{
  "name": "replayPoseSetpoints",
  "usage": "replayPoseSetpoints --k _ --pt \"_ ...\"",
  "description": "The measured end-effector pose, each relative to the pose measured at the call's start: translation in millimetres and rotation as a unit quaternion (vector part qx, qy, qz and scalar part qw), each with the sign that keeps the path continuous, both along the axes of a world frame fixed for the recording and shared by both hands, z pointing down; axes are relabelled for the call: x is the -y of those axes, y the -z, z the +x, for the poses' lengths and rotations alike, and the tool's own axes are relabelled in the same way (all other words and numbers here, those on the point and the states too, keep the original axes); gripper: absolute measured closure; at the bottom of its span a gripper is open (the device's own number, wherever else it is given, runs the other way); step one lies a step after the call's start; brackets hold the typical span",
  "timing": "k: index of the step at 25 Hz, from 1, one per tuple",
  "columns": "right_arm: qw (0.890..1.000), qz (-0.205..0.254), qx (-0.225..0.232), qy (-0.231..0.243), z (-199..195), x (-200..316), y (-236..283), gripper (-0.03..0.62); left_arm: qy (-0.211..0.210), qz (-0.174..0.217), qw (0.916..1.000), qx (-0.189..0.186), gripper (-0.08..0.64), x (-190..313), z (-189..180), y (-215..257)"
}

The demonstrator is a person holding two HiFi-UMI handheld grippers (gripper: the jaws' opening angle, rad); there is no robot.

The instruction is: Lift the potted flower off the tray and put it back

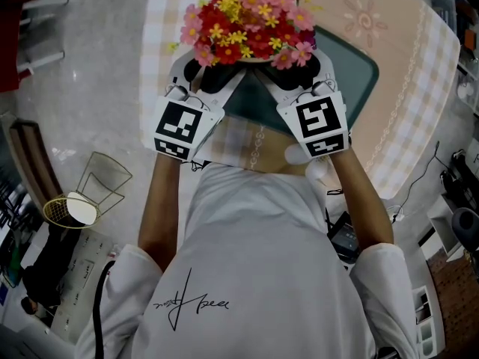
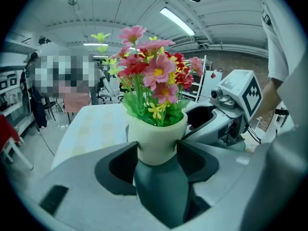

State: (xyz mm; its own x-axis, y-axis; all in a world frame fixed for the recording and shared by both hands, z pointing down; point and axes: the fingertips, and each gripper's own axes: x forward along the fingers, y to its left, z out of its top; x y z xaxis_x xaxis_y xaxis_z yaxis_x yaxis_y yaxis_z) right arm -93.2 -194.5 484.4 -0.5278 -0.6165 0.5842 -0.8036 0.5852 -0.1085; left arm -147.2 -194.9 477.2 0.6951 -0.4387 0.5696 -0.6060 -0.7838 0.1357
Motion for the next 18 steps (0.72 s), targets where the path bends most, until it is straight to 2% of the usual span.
replayPoseSetpoints --k 5,9,18 --pt "1.0 -0.011 0.002 -0.005 1 -3 1 0.25 0.005 0.004 1.0 0.005 0.315 -1 0 1" --pt "1.0 -0.025 0.001 -0.001 2 -12 -1 0.253 0.018 -0.001 0.9998 -0.007 0.333 -4 0 6" --pt "1.0 -0.016 0.02 -0.002 3 -20 17 0.284 0.019 0.008 0.9998 -0.001 0.347 -16 2 13"
